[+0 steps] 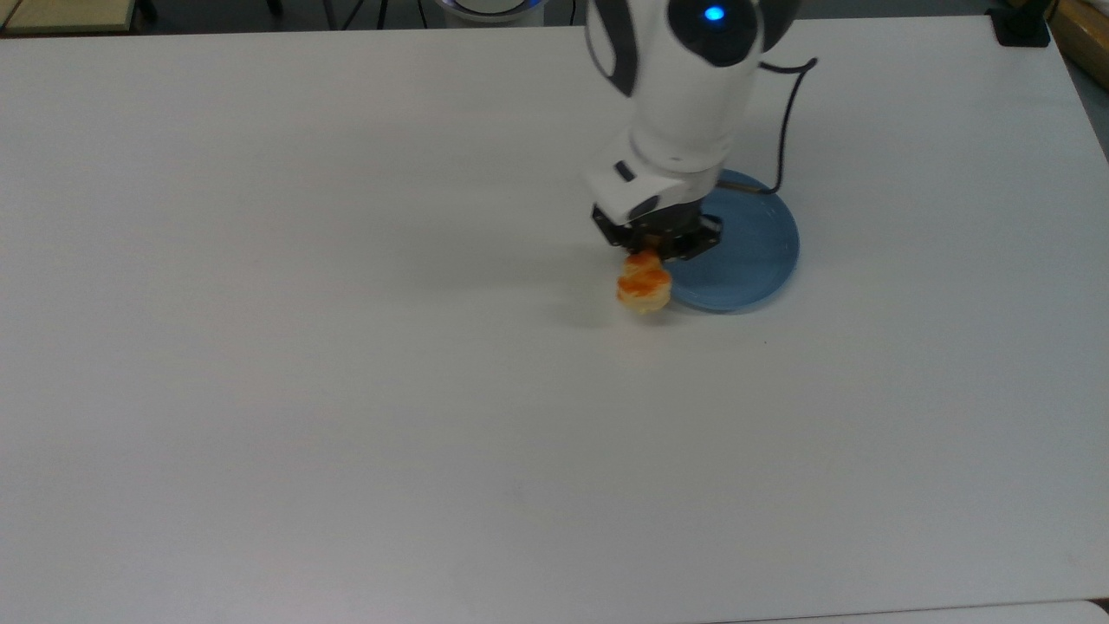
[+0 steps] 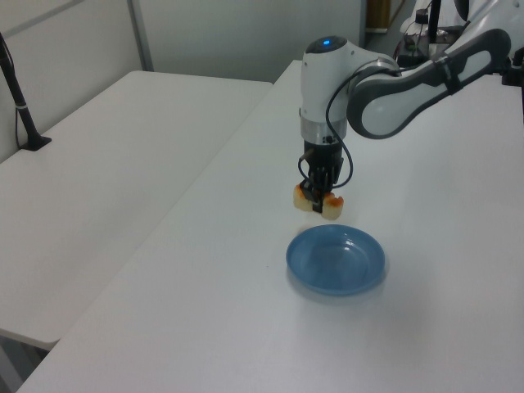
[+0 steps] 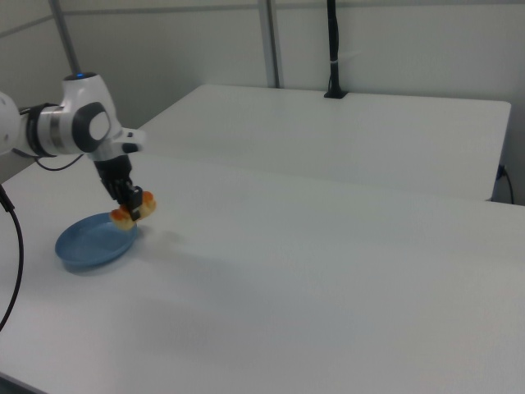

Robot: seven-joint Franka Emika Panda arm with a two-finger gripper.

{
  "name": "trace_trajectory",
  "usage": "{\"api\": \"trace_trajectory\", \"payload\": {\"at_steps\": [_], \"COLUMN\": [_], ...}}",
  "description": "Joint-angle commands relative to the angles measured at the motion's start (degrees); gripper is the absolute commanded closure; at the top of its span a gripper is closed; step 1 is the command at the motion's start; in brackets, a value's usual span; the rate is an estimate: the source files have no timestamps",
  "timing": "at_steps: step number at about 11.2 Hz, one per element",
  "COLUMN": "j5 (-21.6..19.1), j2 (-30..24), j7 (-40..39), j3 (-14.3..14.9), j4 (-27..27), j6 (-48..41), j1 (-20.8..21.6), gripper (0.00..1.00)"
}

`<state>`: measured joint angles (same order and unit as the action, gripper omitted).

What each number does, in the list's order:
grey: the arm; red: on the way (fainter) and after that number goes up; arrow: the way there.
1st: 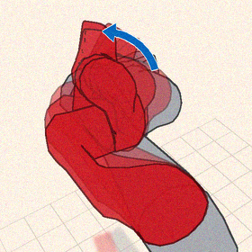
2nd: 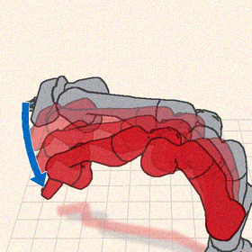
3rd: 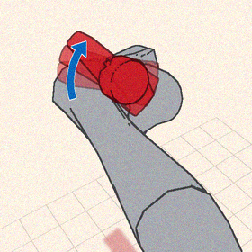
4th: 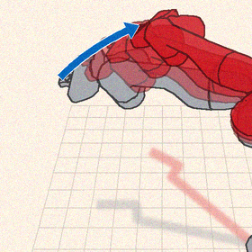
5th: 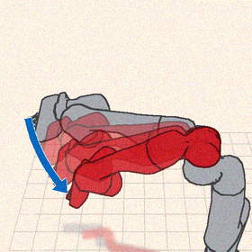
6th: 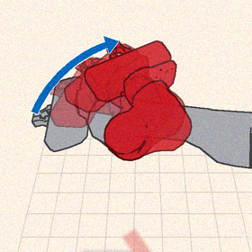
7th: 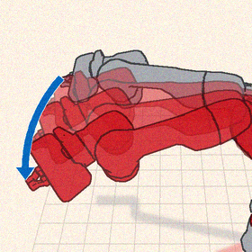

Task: Put the bread on a plate
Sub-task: 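Lift the bread roll and carry it toward the blue plate, then lower the bread roll onto the blue plate and open the gripper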

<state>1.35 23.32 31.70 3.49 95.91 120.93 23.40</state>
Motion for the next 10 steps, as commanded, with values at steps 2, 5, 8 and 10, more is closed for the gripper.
{"api": "trace_trajectory", "payload": {"at_steps": [2, 5, 8, 10], "j5": [0.15, 0.23, 0.32, 0.76], "j2": [-0.65, 1.19, 1.28, 1.72], "j7": [5.03, 5.83, 5.83, 5.65], "j3": [1.25, 0.99, 0.9, 0.99], "j4": [-2.05, -1.61, -0.47, -0.11], "j6": [-1.49, -1.4, -1.4, -1.49], "j1": [6.47, 8.06, 9.11, 9.03], "gripper": [0.73, 0.7, 0.13, 0.0]}}
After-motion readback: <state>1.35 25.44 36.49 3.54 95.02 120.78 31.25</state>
